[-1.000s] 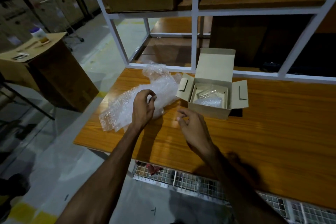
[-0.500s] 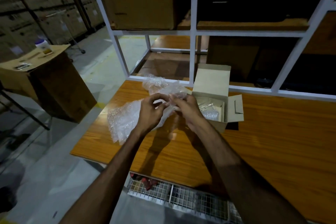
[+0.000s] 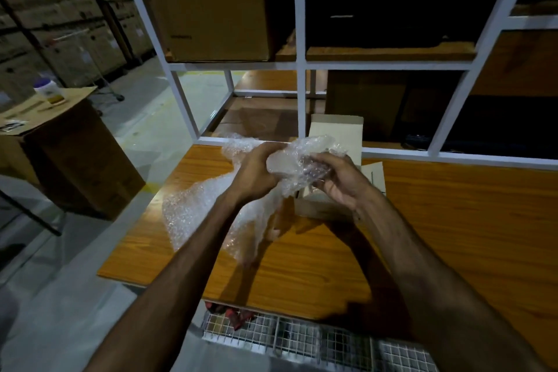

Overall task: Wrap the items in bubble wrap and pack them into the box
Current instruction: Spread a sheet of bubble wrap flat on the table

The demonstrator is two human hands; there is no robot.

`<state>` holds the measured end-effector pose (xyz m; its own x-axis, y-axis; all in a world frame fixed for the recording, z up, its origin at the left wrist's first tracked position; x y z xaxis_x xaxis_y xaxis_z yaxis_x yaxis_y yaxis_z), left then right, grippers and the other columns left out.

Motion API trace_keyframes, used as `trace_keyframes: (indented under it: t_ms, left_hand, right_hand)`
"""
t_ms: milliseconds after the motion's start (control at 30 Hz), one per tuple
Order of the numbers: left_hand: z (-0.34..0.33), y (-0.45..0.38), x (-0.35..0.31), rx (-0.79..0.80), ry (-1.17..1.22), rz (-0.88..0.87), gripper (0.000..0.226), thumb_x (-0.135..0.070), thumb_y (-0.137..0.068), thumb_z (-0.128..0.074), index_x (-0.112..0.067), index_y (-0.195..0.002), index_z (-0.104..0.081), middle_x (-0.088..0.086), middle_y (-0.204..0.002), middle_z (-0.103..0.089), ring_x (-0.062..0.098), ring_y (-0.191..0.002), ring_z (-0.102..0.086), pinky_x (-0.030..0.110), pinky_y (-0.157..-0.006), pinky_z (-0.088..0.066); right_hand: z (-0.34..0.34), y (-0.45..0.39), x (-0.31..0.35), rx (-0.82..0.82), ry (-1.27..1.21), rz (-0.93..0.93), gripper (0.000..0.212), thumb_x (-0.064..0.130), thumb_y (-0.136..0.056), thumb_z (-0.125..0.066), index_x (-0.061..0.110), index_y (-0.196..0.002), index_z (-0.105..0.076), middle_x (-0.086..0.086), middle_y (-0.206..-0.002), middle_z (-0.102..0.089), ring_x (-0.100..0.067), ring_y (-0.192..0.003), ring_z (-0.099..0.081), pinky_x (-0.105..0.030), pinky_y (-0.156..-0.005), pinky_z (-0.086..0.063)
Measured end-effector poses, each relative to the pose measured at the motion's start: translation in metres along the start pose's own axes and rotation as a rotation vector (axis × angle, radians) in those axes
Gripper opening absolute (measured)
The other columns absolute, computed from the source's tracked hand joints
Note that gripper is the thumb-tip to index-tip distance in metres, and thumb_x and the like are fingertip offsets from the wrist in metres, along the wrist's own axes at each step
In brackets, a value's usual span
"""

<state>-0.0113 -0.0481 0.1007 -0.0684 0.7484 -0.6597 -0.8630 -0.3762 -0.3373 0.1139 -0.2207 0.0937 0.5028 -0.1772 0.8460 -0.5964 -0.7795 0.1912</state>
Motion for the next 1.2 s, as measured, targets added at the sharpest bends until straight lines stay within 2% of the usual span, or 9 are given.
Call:
trace_keyframes:
  t_ms: [133, 267, 433, 533, 600, 733, 900, 1033, 1200]
  left_hand:
    - [-0.009, 0.001, -0.002, -0.221, -0.098, -0.058, 0.02, -0.006, -0.088, -0.07, -0.012, -0.106, -0.076, 0.0, -0.102, -0.076, 0.014, -0.093, -0.067, 0.042, -0.086, -0.059]
    - [-0.008, 0.006, -0.003, -0.33, -0.319, -0.123, 0.022, -0.006, -0.085, -0.062, -0.014, -0.104, -0.069, 0.005, -0.101, -0.069, 0.019, -0.09, -0.059, 0.033, -0.073, -0.051]
    - [0.002, 0.016, 0.018, -0.355, -0.532, -0.118, 0.034, 0.007, -0.082, -0.072, -0.007, -0.113, -0.07, 0.015, -0.112, -0.066, 0.032, -0.101, -0.058, 0.042, -0.075, -0.054]
    - [0.006, 0.029, 0.036, -0.367, -0.6, -0.167, 0.029, 0.011, -0.085, -0.067, -0.004, -0.109, -0.072, 0.018, -0.109, -0.066, 0.036, -0.099, -0.057, 0.043, -0.071, -0.05]
    - [0.005, 0.043, 0.043, -0.344, -0.652, -0.232, 0.03, 0.014, -0.085, -0.065, -0.002, -0.107, -0.074, 0.019, -0.106, -0.066, 0.037, -0.097, -0.056, 0.044, -0.071, -0.048]
    - [0.0, 0.076, 0.047, -0.307, -0.702, -0.278, 0.031, 0.018, -0.085, -0.064, -0.002, -0.107, -0.076, 0.019, -0.105, -0.066, 0.037, -0.1, -0.055, 0.047, -0.073, -0.048]
    - [-0.022, 0.121, 0.051, -0.196, -0.776, -0.265, 0.041, 0.017, -0.075, -0.074, -0.001, -0.111, -0.076, 0.02, -0.121, -0.073, 0.042, -0.117, -0.063, 0.053, -0.089, -0.052]
    - [-0.058, 0.155, 0.039, -0.083, -0.786, -0.176, 0.048, 0.013, -0.07, -0.083, 0.0, -0.115, -0.077, 0.019, -0.126, -0.073, 0.041, -0.12, -0.067, 0.056, -0.097, -0.054]
    - [-0.117, 0.189, 0.02, 0.121, -0.751, -0.016, 0.057, 0.009, -0.06, -0.092, -0.002, -0.114, -0.077, 0.017, -0.123, -0.075, 0.036, -0.114, -0.071, 0.05, -0.094, -0.06]
  right_hand:
    - [0.01, 0.006, 0.014, -0.139, -0.012, 0.035, 0.019, 0.017, -0.097, -0.071, 0.006, -0.112, -0.067, -0.014, -0.104, -0.075, -0.025, -0.092, -0.076, -0.037, -0.076, -0.063]
    - [0.018, 0.016, 0.02, -0.202, -0.043, 0.058, 0.014, 0.018, -0.098, -0.07, 0.009, -0.106, -0.063, 0.0, -0.071, -0.068, -0.008, -0.059, -0.067, -0.023, -0.052, -0.055]
    - [0.041, 0.031, 0.019, -0.313, 0.122, 0.071, 0.039, 0.019, -0.092, -0.077, 0.007, -0.126, -0.063, -0.013, -0.111, -0.077, -0.025, -0.093, -0.078, -0.045, -0.08, -0.065]
    - [0.058, 0.045, 0.016, -0.384, 0.177, 0.044, 0.032, 0.015, -0.095, -0.073, 0.02, -0.124, -0.061, -0.006, -0.101, -0.074, -0.012, -0.074, -0.076, -0.026, -0.059, -0.061]
    - [0.073, 0.055, 0.013, -0.409, 0.241, 0.038, 0.035, 0.016, -0.096, -0.071, 0.026, -0.126, -0.057, 0.0, -0.104, -0.069, -0.006, -0.073, -0.071, -0.016, -0.047, -0.052]
    - [0.119, 0.061, 0.007, -0.422, 0.411, -0.035, 0.054, 0.013, -0.094, -0.071, 0.014, -0.146, -0.054, -0.01, -0.132, -0.068, -0.014, -0.089, -0.071, -0.019, -0.054, -0.056]
    - [0.171, 0.084, 0.008, -0.438, 0.667, -0.1, 0.017, 0.006, -0.099, -0.063, 0.015, -0.111, -0.068, -0.01, -0.103, -0.069, -0.024, -0.07, -0.065, -0.026, -0.05, -0.047]
    - [0.222, 0.108, 0.009, -0.479, 0.89, -0.097, 0.016, 0.0, -0.101, -0.056, 0.012, -0.096, -0.065, -0.005, -0.084, -0.062, -0.014, -0.061, -0.056, -0.024, -0.047, -0.044]
    - [0.296, 0.126, 0.004, -0.575, 0.964, -0.085, 0.016, 0.001, -0.101, -0.058, 0.007, -0.11, -0.07, -0.007, -0.091, -0.071, -0.019, -0.069, -0.063, -0.03, -0.052, -0.049]
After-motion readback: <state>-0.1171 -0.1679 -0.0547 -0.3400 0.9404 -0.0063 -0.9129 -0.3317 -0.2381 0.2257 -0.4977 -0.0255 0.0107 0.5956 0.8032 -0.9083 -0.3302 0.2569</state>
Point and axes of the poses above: each hand's wrist, its own y-axis away from the middle knuckle, its own z-axis out of the back of the hand, x = y × z, the point moved 1 cm from there along -y, towards the middle knuckle
